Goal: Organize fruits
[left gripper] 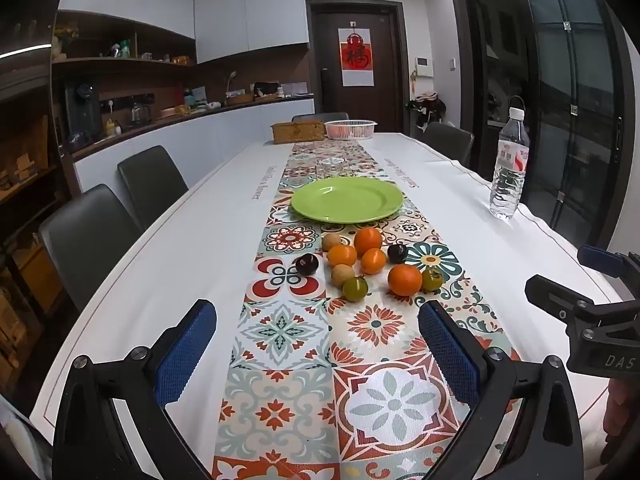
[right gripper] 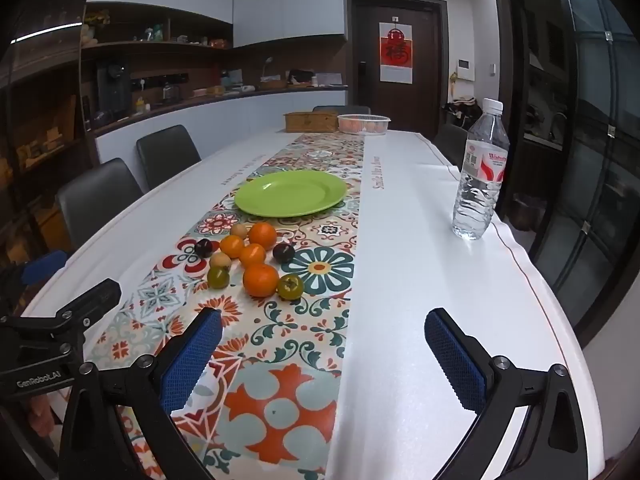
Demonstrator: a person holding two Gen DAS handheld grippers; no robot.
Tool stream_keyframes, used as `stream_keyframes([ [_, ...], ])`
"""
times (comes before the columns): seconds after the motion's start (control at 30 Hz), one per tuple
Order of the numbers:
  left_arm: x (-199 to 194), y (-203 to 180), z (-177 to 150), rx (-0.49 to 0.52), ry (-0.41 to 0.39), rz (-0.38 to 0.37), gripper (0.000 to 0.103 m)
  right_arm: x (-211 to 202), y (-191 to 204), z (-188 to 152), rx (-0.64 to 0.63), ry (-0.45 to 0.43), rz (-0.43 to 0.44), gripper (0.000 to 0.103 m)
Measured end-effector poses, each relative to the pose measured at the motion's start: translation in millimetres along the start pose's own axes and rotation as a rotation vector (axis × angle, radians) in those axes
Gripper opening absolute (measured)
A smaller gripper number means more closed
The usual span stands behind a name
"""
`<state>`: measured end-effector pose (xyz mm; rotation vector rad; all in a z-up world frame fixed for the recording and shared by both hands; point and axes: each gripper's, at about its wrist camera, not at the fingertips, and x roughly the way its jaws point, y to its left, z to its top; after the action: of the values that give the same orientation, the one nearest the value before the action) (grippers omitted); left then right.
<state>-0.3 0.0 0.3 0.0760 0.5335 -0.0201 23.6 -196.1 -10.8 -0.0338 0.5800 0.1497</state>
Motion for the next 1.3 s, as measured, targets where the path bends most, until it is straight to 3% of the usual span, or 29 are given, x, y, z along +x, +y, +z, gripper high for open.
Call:
stream_keyframes([
  [1.3,-14,1,3,0.001,-0.031,-0.014,0.103,-6,1,-1,-0.006,-0.007,-0.008,0.102],
])
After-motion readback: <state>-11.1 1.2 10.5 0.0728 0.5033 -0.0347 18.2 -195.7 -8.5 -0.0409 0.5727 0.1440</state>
